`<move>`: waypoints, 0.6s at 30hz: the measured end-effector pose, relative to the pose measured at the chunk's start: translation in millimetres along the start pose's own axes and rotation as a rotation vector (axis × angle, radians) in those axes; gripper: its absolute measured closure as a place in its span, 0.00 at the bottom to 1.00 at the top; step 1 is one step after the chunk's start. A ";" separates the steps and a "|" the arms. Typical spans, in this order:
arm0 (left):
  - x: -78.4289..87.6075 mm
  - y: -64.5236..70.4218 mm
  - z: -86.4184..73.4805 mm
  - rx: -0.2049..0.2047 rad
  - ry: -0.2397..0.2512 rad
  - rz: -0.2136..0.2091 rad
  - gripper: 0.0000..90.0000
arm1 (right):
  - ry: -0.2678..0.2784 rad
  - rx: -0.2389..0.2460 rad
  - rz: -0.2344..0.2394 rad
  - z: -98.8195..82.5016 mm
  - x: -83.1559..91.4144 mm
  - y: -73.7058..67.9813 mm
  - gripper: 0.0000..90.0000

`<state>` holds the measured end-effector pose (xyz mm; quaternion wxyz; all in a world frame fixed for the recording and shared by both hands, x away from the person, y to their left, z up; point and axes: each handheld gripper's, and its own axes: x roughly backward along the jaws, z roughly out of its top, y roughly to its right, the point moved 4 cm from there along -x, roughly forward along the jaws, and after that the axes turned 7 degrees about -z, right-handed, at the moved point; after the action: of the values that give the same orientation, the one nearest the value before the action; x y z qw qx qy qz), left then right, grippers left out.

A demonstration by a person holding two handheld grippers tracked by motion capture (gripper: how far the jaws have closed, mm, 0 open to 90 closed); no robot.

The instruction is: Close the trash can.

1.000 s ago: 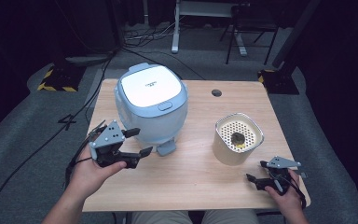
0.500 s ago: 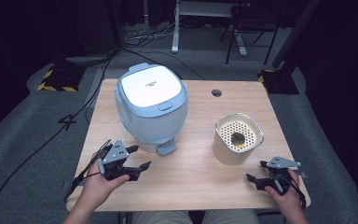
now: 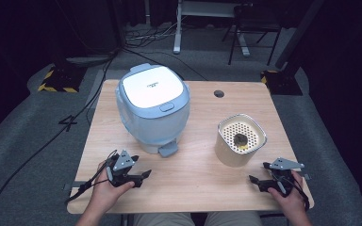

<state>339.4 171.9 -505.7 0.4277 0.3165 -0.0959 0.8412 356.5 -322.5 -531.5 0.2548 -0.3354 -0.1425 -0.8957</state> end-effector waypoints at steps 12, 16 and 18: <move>-18.5 -2.5 -15.1 0.013 -0.118 0.004 0.30 | 0.001 0.003 0.003 0.2 -0.3 0.2 0.16; -20.6 -2.6 -17.0 0.006 -0.121 0.009 0.28 | 0.000 0.004 0.004 0.3 -0.2 0.3 0.16; -20.8 -2.9 -16.8 0.002 -0.124 0.009 0.27 | 0.000 0.004 0.004 0.3 -0.2 0.3 0.16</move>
<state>343.2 167.2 -532.0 0.4170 0.3681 -0.1230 0.8219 357.0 -322.6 -531.4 0.2572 -0.3352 -0.1437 -0.8949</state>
